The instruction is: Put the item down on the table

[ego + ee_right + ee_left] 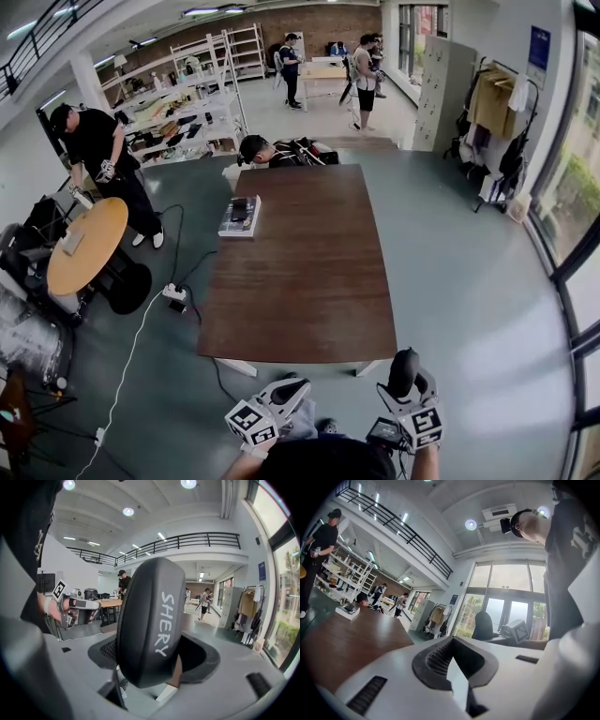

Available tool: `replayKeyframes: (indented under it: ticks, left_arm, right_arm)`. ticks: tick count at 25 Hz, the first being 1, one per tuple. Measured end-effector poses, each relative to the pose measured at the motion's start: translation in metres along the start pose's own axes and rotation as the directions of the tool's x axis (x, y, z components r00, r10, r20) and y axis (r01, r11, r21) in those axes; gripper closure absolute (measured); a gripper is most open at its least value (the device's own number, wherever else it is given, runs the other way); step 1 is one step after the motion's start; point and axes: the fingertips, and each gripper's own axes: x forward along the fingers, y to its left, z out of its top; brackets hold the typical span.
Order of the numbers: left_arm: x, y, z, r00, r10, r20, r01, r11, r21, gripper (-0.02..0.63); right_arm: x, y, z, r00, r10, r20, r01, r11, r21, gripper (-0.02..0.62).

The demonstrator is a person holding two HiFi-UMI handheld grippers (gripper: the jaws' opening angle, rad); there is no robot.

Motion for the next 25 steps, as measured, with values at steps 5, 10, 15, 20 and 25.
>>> replayKeyframes:
  ticks: [5,10,15,20,25]
  left_arm:
    - [0.001,0.009,0.006,1.0,0.009,0.02,-0.009,1.0,-0.006,0.6]
    - [-0.009,0.023,0.012,0.999,0.027,0.035,-0.027,1.0,-0.004,0.6]
    - [-0.015,0.037,0.019,0.998,0.042,0.045,-0.042,0.999,-0.009,0.6]
    - [-0.022,0.051,0.025,0.995,0.072,0.066,-0.072,0.997,-0.006,0.6]
    - [-0.033,0.062,0.032,0.99,0.114,0.085,-0.113,0.994,-0.007,0.6]
  right_arm:
    - [0.015,-0.002,-0.005,1.0,0.022,0.005,-0.022,0.999,-0.039,0.264]
    - [0.033,0.008,0.01,0.999,0.048,0.008,-0.048,0.997,-0.056,0.264]
    - [0.051,0.014,0.028,0.998,0.063,0.002,-0.063,0.996,-0.065,0.264]
    - [0.069,0.017,0.031,0.996,0.088,0.002,-0.088,0.991,-0.101,0.264]
    - [0.085,0.021,0.047,0.993,0.115,-0.004,-0.114,0.985,-0.129,0.264]
